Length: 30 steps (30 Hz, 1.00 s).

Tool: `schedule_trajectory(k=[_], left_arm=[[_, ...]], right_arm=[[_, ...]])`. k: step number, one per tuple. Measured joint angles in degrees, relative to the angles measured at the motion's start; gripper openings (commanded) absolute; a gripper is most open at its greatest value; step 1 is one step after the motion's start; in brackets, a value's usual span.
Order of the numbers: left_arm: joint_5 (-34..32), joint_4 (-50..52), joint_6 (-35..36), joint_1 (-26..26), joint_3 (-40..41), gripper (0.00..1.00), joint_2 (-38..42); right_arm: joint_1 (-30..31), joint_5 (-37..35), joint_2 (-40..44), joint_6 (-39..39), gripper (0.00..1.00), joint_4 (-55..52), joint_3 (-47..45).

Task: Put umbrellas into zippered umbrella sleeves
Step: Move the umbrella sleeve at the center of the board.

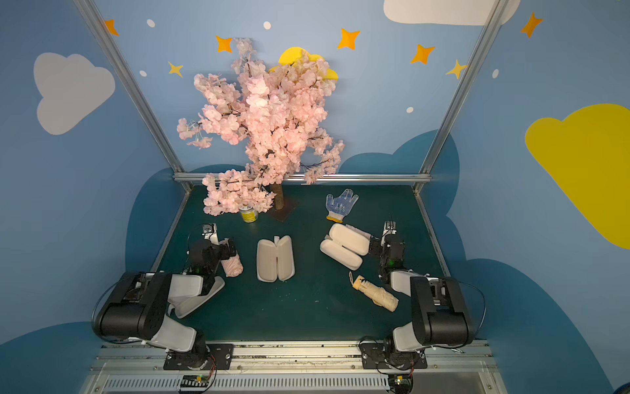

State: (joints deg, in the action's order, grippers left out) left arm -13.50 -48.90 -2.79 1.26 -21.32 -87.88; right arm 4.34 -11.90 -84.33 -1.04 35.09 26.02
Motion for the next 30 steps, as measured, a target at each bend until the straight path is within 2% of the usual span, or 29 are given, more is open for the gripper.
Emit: schedule_trajectory(k=[30], left_arm=[[3.5, 0.0, -0.2, -1.7, 0.0, 1.0, 0.0]], right_arm=[[0.0, 0.1, 0.0, 0.0, 0.86, -0.3, 0.0]])
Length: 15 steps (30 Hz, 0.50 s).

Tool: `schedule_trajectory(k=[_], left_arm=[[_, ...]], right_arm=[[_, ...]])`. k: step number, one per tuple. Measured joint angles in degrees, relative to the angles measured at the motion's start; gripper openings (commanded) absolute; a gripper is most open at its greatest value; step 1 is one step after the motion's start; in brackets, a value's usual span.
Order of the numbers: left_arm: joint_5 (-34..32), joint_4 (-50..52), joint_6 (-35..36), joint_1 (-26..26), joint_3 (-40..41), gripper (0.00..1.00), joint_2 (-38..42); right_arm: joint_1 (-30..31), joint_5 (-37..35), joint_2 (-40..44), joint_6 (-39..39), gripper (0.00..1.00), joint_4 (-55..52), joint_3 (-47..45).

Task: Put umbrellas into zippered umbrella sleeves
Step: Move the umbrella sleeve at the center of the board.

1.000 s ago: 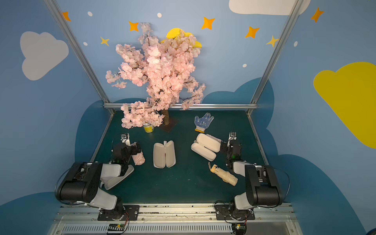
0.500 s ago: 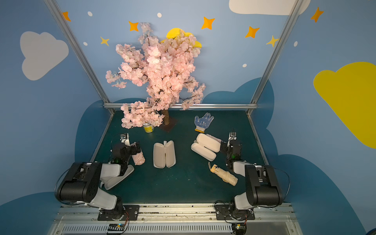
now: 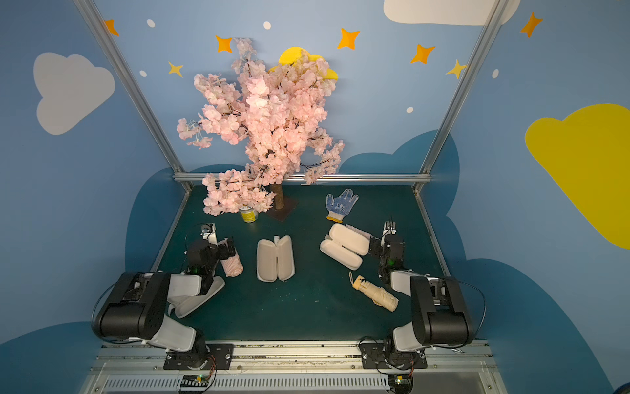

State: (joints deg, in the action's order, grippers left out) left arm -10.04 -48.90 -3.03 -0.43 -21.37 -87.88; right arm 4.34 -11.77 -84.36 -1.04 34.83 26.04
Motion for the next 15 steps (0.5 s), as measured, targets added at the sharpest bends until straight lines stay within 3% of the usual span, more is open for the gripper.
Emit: schedule_trajectory(k=[11, 15], left_arm=[[1.2, 0.5, 0.2, -0.5, 0.0, 1.0, 0.7], [-2.5, 8.6, 0.2, 1.9, -0.8, 1.0, 9.2]], right_arm=[[0.1, -0.4, 0.1, 0.0, 0.9, -0.3, 0.0], [1.1, -1.4, 2.7, 0.0, 0.9, -5.5, 1.5]])
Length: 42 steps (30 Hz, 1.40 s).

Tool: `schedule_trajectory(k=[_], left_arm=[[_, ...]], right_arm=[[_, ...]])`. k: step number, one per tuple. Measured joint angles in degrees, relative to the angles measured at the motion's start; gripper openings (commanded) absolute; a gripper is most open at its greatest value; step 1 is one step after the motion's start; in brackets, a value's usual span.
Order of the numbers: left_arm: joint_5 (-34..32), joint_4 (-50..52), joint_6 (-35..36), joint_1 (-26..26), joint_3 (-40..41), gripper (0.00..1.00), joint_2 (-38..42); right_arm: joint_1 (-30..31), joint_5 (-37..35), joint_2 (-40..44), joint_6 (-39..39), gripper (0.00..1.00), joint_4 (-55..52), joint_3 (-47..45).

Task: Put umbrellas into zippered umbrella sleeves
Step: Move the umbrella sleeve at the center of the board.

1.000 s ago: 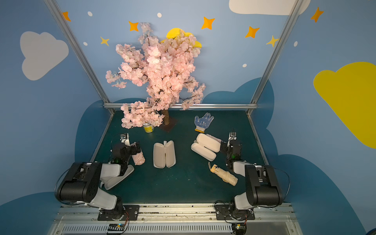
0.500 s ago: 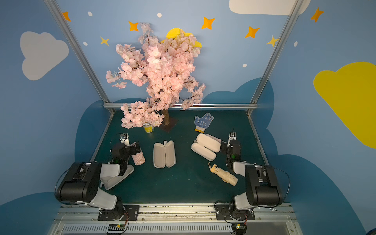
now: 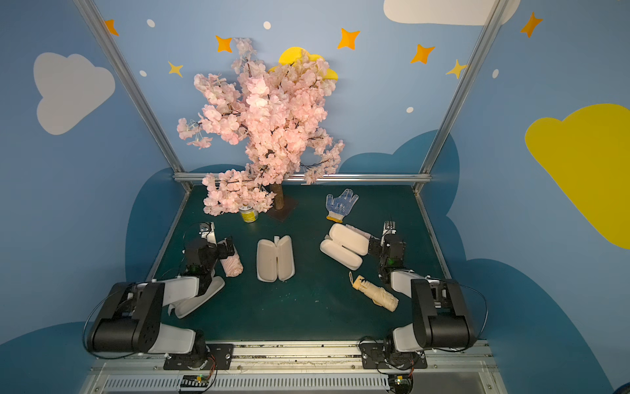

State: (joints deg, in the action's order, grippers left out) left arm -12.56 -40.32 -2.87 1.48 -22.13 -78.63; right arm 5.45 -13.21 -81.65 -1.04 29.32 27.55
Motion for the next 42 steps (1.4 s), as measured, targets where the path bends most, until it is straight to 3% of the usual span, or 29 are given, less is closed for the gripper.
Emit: schedule_trajectory(k=[5, 8, 10, 11, 12, 14, 17, 20, 26, 31, 38, 42], left_arm=[[-7.1, 13.2, -3.0, 4.8, -4.5, 1.0, 14.1], [-8.7, 24.3, -6.2, 5.8, -11.5, 1.0, 19.2], [-8.6, 31.6, -9.7, 5.7, -16.9, 1.0, 20.9], [-8.2, 34.6, -12.1, 5.5, -18.8, 1.0, 21.3], [-6.9, 38.0, -15.0, 5.0, -20.8, 0.99, 21.7], [-2.5, 42.8, -19.2, 3.3, -22.6, 0.91, 22.1], [2.9, 50.4, -23.9, 1.0, -23.4, 0.84, 21.3], [5.4, 59.1, -26.5, 0.8, -24.7, 0.84, 17.7], [7.5, 70.1, -31.4, 1.4, -24.5, 0.96, 11.2], [9.5, 71.8, -32.6, 3.2, -24.5, 0.99, 4.5], [11.1, 72.4, -32.5, 3.8, -27.3, 0.99, -4.2], [11.6, 75.4, -31.8, 3.8, -30.0, 1.0, -4.4]], right_arm=[[3.3, -2.8, 9.3, -4.3, 0.9, -21.2, 13.0], [8.0, -4.6, 13.0, -7.4, 0.9, -33.0, 23.3], [11.1, -1.6, 14.1, -10.3, 0.89, -38.4, 28.9], [11.7, 1.4, 14.5, -12.8, 0.83, -39.8, 30.1], [11.5, 5.9, 14.9, -15.9, 0.7, -40.2, 30.3], [10.0, 14.7, 15.1, -22.1, 0.61, -38.2, 28.1], [11.3, 22.5, 10.7, -30.0, 0.61, -40.1, 26.2], [19.3, 23.6, 3.4, -33.8, 0.65, -46.3, 28.3], [34.0, 24.3, -12.2, -34.6, 0.73, -60.6, 42.4], [37.4, 24.9, -24.6, -32.4, 0.73, -67.8, 55.7], [38.5, 25.0, -32.2, -30.3, 0.71, -73.2, 61.5], [39.1, 22.1, -33.4, -28.8, 0.71, -77.2, 64.7]])
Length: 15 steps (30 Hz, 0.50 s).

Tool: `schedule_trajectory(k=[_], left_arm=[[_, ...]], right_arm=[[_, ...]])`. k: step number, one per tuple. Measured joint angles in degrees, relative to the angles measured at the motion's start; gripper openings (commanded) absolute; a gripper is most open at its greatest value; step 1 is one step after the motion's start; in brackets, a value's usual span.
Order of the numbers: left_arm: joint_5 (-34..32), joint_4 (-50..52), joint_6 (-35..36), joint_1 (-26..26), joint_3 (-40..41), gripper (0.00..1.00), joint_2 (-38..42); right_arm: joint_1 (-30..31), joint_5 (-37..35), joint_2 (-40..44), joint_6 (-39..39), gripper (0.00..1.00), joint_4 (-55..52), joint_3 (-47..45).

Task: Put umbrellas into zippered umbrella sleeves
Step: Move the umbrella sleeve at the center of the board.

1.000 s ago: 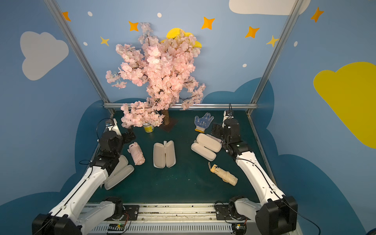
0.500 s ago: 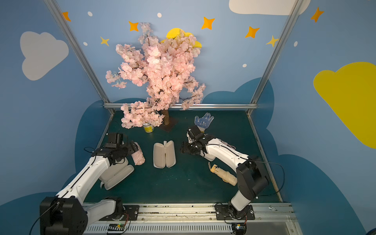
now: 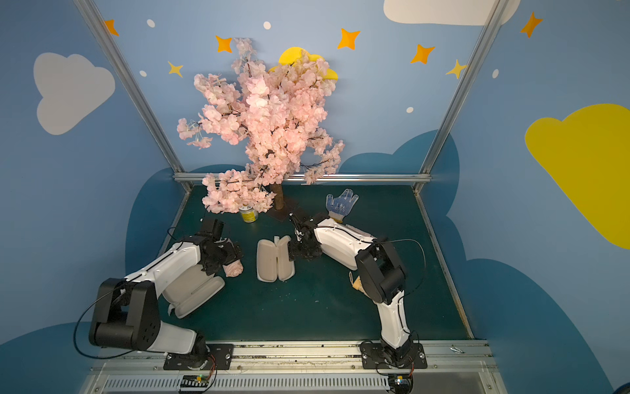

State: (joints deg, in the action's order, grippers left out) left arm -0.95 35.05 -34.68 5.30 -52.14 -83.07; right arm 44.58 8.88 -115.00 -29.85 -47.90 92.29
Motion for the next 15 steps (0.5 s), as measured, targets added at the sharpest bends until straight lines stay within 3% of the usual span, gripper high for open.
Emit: schedule_trajectory(k=[4, 9, 15], left_arm=[[-1.7, 3.7, 1.5, -2.1, -2.3, 1.0, 5.0], [-0.7, 5.2, 2.6, -11.8, -1.8, 0.99, 9.3], [1.3, 5.7, 4.7, -13.3, 1.7, 1.0, 12.8]], right_arm=[[3.5, -5.8, -2.5, 2.5, 0.72, -5.8, 11.2], [9.2, -8.8, -10.2, 3.6, 0.72, -10.9, 26.4], [9.1, -15.6, -11.6, 3.7, 0.75, -14.4, 20.6]])
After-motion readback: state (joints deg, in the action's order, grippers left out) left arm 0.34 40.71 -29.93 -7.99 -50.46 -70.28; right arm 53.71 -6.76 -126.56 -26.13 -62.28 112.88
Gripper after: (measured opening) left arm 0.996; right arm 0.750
